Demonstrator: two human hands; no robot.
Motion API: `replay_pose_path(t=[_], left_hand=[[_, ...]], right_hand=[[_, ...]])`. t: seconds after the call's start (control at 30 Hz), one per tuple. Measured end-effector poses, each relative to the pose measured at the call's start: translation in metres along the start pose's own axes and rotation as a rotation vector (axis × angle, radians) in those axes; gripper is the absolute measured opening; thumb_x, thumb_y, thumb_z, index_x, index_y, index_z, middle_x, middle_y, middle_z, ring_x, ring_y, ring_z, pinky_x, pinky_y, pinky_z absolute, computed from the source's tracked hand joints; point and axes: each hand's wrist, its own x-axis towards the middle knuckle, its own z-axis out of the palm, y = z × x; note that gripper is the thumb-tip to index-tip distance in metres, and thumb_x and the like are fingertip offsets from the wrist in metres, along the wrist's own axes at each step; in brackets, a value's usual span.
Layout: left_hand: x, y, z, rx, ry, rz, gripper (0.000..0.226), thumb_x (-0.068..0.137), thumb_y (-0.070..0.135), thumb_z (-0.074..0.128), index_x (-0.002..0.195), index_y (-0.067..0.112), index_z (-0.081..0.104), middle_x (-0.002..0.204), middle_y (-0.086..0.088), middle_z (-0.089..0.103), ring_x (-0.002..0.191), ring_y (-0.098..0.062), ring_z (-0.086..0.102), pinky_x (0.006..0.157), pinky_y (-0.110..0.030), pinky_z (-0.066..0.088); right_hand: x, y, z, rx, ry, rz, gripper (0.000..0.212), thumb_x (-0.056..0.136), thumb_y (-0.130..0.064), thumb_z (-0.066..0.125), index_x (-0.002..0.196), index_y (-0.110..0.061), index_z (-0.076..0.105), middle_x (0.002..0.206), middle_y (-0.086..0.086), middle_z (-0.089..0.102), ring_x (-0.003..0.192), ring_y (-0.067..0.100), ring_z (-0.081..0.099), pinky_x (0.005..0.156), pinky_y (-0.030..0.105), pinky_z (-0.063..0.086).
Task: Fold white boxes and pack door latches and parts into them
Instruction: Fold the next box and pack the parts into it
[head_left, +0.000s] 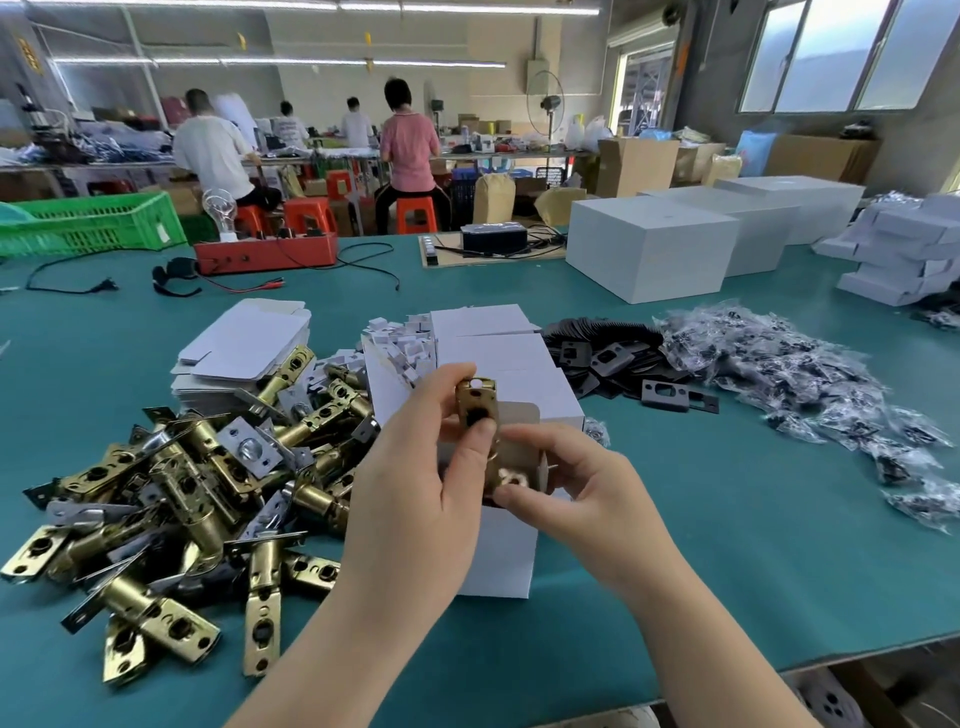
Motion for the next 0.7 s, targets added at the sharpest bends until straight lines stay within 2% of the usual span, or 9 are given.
replay_pose_path(t=[0.1, 0.17, 0.23, 0.3, 0.37, 0.47, 0.5, 0.57, 0.7], left_hand=[[-0.006, -0.01, 0.003, 0.203, 0.009, 0.075, 0.033, 0.085, 0.019, 0.061, 0.116, 0.008, 0.066, 0.09, 0.008, 0.064, 0.081, -0.003, 0.06, 0.078, -0.013, 0.046], [-0.013, -0.02, 0.006, 0.288, 0.002, 0.128, 0.023, 0.084, 0.021, 0.063, 0.101, 0.008, 0.072, 0.088, 0.001, 0.066, 0.083, -0.016, 0.06, 0.079, -0.029, 0.051], [-0.018, -0.027, 0.007, 0.298, 0.007, 0.147, 0.023, 0.086, 0.024, 0.055, 0.09, 0.011, 0.074, 0.097, -0.004, 0.064, 0.094, -0.017, 0.055, 0.09, -0.023, 0.042], [-0.02, -0.035, 0.006, 0.315, 0.017, 0.166, 0.026, 0.087, 0.023, 0.052, 0.089, 0.01, 0.074, 0.1, -0.007, 0.062, 0.097, -0.02, 0.053, 0.094, -0.013, 0.033], [-0.019, -0.038, 0.006, 0.314, 0.029, 0.163, 0.027, 0.086, 0.021, 0.051, 0.092, 0.008, 0.074, 0.099, -0.007, 0.059, 0.093, -0.021, 0.053, 0.094, -0.008, 0.031], [-0.018, -0.041, 0.006, 0.259, 0.045, 0.151, 0.027, 0.085, 0.02, 0.051, 0.094, 0.007, 0.073, 0.098, -0.006, 0.055, 0.092, -0.016, 0.05, 0.09, -0.009, 0.034], [-0.018, -0.041, 0.006, 0.243, 0.049, 0.157, 0.027, 0.085, 0.019, 0.051, 0.094, 0.007, 0.073, 0.098, -0.005, 0.054, 0.093, -0.015, 0.049, 0.09, -0.01, 0.035], [-0.019, -0.04, 0.007, 0.216, 0.06, 0.176, 0.025, 0.084, 0.017, 0.052, 0.093, 0.006, 0.072, 0.098, -0.004, 0.052, 0.092, -0.015, 0.05, 0.089, -0.012, 0.037], [-0.017, -0.041, 0.007, 0.149, 0.086, 0.153, 0.022, 0.084, 0.015, 0.051, 0.092, 0.009, 0.071, 0.095, 0.005, 0.048, 0.08, -0.013, 0.053, 0.078, -0.017, 0.042]], right_hand=[[0.002, 0.0, 0.001, -0.009, -0.008, -0.02, 0.039, 0.07, -0.016, 0.078, 0.102, -0.037, 0.068, 0.1, -0.012, 0.068, 0.093, 0.011, 0.062, 0.086, 0.039, 0.05], [0.003, 0.002, 0.001, 0.003, -0.005, -0.026, 0.043, 0.074, -0.007, 0.079, 0.099, -0.04, 0.068, 0.098, -0.015, 0.068, 0.091, 0.009, 0.062, 0.087, 0.038, 0.051], [0.002, 0.005, 0.0, 0.013, -0.02, -0.045, 0.041, 0.074, -0.009, 0.08, 0.097, -0.041, 0.068, 0.096, -0.018, 0.068, 0.09, 0.006, 0.062, 0.085, 0.033, 0.052], [0.001, 0.005, -0.001, 0.019, -0.002, -0.119, 0.026, 0.073, -0.024, 0.078, 0.095, -0.036, 0.069, 0.092, -0.017, 0.068, 0.083, 0.002, 0.062, 0.075, 0.021, 0.051], [0.007, 0.005, -0.012, 0.163, 0.162, -0.18, 0.016, 0.076, -0.033, 0.065, 0.087, -0.025, 0.072, 0.08, -0.01, 0.07, 0.068, 0.006, 0.063, 0.062, 0.018, 0.049], [0.043, 0.02, -0.049, 0.377, 0.48, -0.101, 0.021, 0.085, -0.024, 0.055, 0.077, -0.023, 0.074, 0.067, -0.005, 0.067, 0.055, 0.01, 0.059, 0.051, 0.021, 0.048], [0.062, 0.029, -0.061, 0.31, 0.537, -0.021, 0.022, 0.088, -0.019, 0.053, 0.079, -0.023, 0.073, 0.065, -0.007, 0.067, 0.055, 0.008, 0.059, 0.05, 0.019, 0.048], [0.104, 0.054, -0.077, 0.003, 0.486, 0.142, 0.019, 0.09, -0.01, 0.054, 0.094, -0.02, 0.07, 0.078, -0.006, 0.07, 0.063, 0.005, 0.059, 0.056, 0.019, 0.051], [0.17, 0.102, -0.085, -0.53, 0.099, 0.21, 0.033, 0.093, -0.013, 0.058, 0.125, -0.02, 0.062, 0.119, 0.0, 0.064, 0.096, 0.015, 0.058, 0.083, 0.026, 0.044]])
